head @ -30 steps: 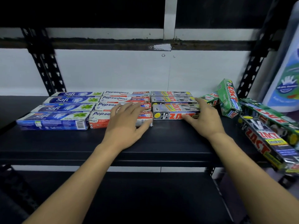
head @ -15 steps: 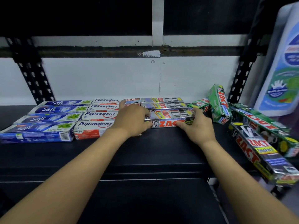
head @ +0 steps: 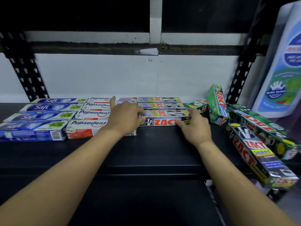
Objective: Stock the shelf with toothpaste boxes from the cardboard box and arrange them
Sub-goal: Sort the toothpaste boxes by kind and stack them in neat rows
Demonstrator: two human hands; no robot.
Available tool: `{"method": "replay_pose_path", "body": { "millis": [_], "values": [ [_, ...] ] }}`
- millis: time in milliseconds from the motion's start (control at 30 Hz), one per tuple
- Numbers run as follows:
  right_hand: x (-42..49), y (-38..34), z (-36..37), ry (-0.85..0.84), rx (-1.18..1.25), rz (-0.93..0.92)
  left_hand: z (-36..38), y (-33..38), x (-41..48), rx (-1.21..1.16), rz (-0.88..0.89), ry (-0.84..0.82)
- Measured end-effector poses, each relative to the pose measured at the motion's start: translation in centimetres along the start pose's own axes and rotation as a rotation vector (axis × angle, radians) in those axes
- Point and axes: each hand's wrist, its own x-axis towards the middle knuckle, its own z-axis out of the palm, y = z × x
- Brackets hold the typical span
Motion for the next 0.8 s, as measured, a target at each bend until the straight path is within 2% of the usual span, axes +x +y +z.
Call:
{"method": "replay_pose_path", "body": {
  "millis": [300,733,800],
  "values": [
    [0.39,0.08,0.01,-0.030,-0.050,0.026,0.43,0.27,0.50,-0.113,-0.093,0.016],
    [0.51,0.30,0.06,-0.036,-0.040,0.010,0.14,0.28,0.45,-0.104,-0.079,-0.052],
    [0.44,0.28,0.03,-0.031,-0.034,0.002,0.19,0.42,-0.17,-0.073,-0.031,-0.014]
  ]
}}
